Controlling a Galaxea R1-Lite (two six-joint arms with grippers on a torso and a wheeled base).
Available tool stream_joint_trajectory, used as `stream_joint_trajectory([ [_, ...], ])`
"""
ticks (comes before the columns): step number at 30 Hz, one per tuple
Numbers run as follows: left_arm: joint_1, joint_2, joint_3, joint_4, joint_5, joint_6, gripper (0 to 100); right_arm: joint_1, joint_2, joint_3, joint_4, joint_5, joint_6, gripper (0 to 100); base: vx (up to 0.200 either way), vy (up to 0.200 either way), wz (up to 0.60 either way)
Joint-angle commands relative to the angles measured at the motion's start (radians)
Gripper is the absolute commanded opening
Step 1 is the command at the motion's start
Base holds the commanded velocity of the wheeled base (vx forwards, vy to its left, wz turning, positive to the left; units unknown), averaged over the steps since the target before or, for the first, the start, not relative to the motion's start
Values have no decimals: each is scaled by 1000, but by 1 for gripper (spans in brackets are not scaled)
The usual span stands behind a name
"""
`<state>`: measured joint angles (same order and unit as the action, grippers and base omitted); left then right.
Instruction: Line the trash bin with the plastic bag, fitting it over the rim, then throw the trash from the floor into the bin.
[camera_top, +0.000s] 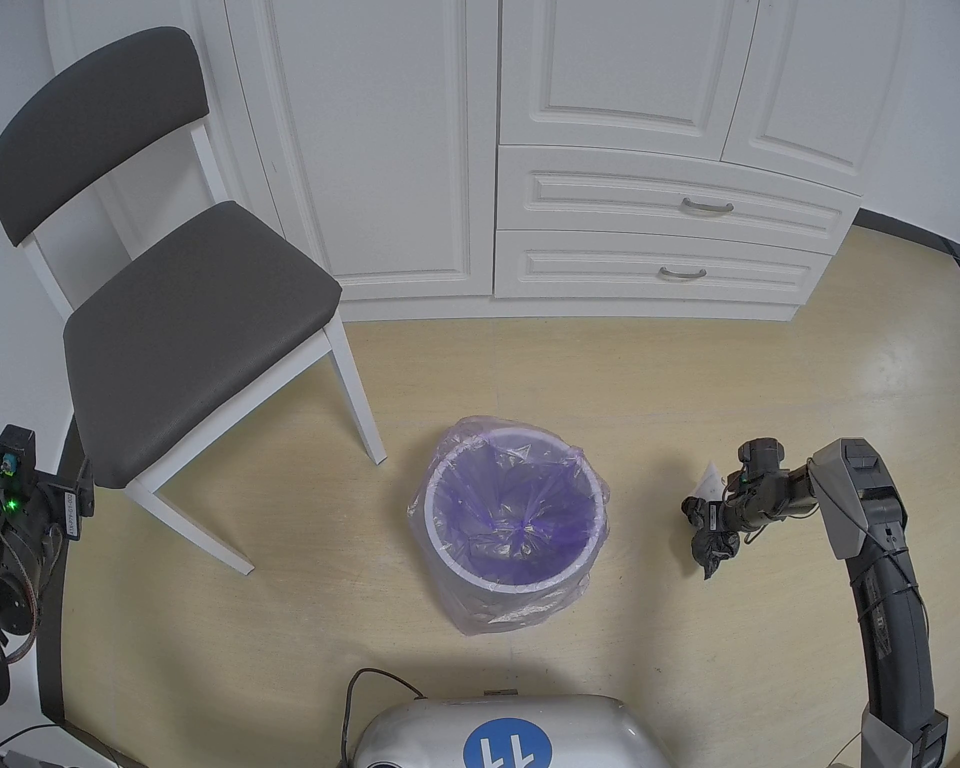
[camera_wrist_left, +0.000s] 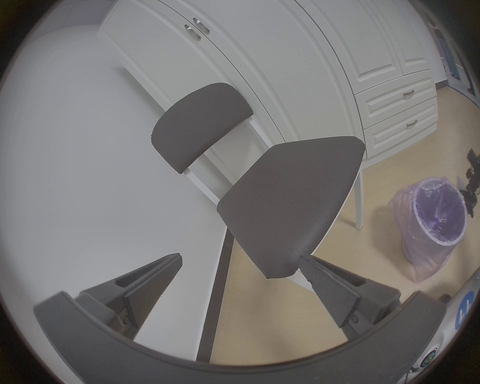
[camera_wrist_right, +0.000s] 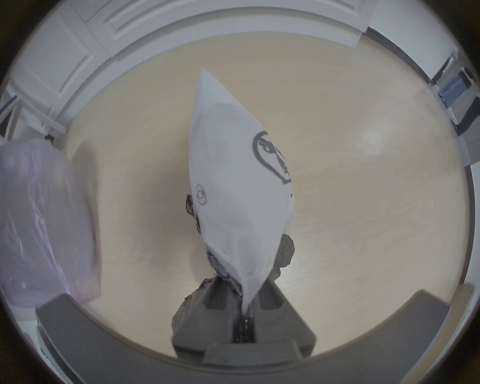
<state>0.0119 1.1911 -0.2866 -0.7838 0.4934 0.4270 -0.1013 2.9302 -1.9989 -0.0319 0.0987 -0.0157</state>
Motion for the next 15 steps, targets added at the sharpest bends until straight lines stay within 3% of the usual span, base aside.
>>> stream_joint_trajectory([
  [1,0,-19,0,0,1,2,100,15,-163,154,-14,15,120,0,0,0,0],
  [7,0,-70,-6,0,-3,6,100,15,-344,367,-129,111,145,0,0,0,0],
  [15,2,-123,-11,1,-3,41,100,28,-612,555,-118,111,137,0,0,0,0],
])
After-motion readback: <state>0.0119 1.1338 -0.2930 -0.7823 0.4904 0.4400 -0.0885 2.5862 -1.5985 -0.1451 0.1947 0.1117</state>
